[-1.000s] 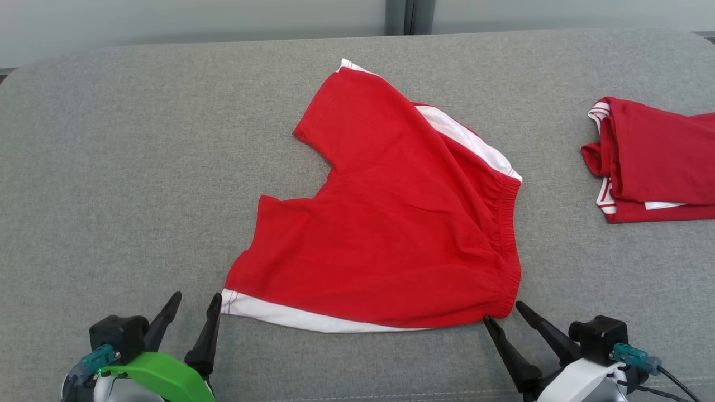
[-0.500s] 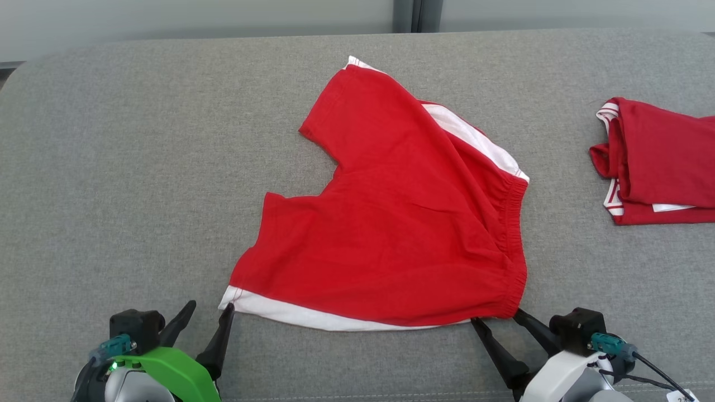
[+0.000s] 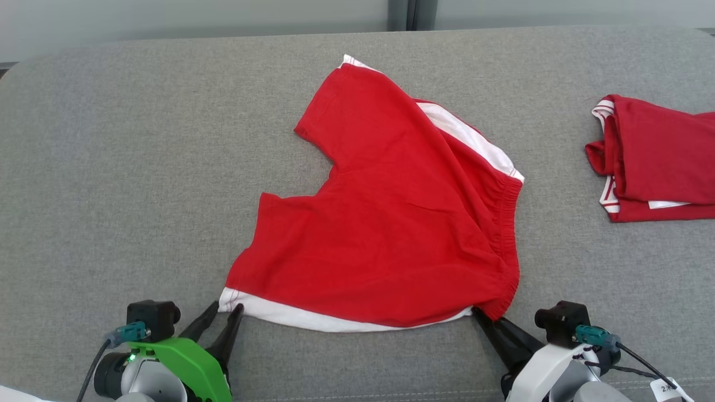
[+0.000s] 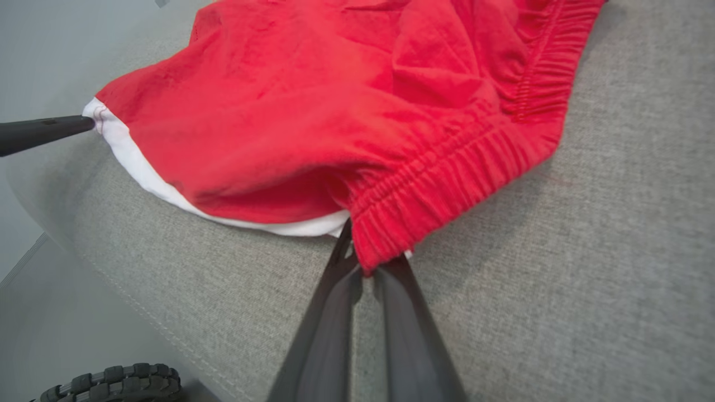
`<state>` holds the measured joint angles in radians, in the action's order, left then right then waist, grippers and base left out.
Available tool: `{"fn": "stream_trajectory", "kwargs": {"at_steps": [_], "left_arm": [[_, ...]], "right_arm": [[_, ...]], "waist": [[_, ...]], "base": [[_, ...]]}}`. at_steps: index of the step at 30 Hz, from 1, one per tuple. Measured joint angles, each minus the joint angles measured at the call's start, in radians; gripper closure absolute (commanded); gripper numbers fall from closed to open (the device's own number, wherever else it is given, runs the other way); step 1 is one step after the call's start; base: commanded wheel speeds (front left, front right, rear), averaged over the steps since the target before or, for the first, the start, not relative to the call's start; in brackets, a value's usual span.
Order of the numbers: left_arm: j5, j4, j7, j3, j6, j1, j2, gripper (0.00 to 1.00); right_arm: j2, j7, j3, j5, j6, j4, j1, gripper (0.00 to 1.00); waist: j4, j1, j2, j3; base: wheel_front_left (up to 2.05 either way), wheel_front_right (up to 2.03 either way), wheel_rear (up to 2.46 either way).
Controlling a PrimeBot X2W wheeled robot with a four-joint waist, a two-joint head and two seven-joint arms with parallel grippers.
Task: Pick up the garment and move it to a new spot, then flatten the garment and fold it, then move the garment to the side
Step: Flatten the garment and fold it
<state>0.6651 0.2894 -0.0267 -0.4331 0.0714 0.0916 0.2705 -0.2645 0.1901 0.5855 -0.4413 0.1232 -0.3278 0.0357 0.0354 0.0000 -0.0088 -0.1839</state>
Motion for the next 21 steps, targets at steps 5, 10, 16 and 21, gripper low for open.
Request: {"fn": "stream_trajectory", "kwargs": {"at_steps": [5, 10, 16, 21], "left_arm": [[0.010, 0.010, 0.001, -0.010, 0.018, 0.012, -0.006, 1.00], [0.010, 0.018, 0.007, -0.011, 0.026, 0.013, -0.002, 1.00], [0.029, 0.008, 0.024, 0.003, 0.035, 0.012, 0.015, 1.00], [0.109, -0.047, 0.046, 0.044, 0.039, 0.009, 0.025, 1.00]], "right_arm": [[0.005, 0.007, 0.007, -0.011, 0.000, -0.014, 0.001, 1.00], [0.004, 0.012, 0.016, -0.038, 0.000, -0.021, 0.008, 1.00], [-0.012, 0.012, 0.089, -0.090, 0.000, 0.006, 0.015, 1.00], [-0.050, 0.010, 0.148, -0.151, 0.000, 0.063, 0.009, 1.00]], "waist": [[-0.002, 0.0000, 0.0000, 0.002], [0.001, 0.0000, 0.0000, 0.006], [0.006, 0.0000, 0.0000, 0.012], [0.013, 0.0000, 0.0000, 0.016]], "base": [[0.00, 0.00, 0.00], [0.00, 0.00, 0.00], [0.00, 0.00, 0.00], [0.00, 0.00, 0.00]]}}
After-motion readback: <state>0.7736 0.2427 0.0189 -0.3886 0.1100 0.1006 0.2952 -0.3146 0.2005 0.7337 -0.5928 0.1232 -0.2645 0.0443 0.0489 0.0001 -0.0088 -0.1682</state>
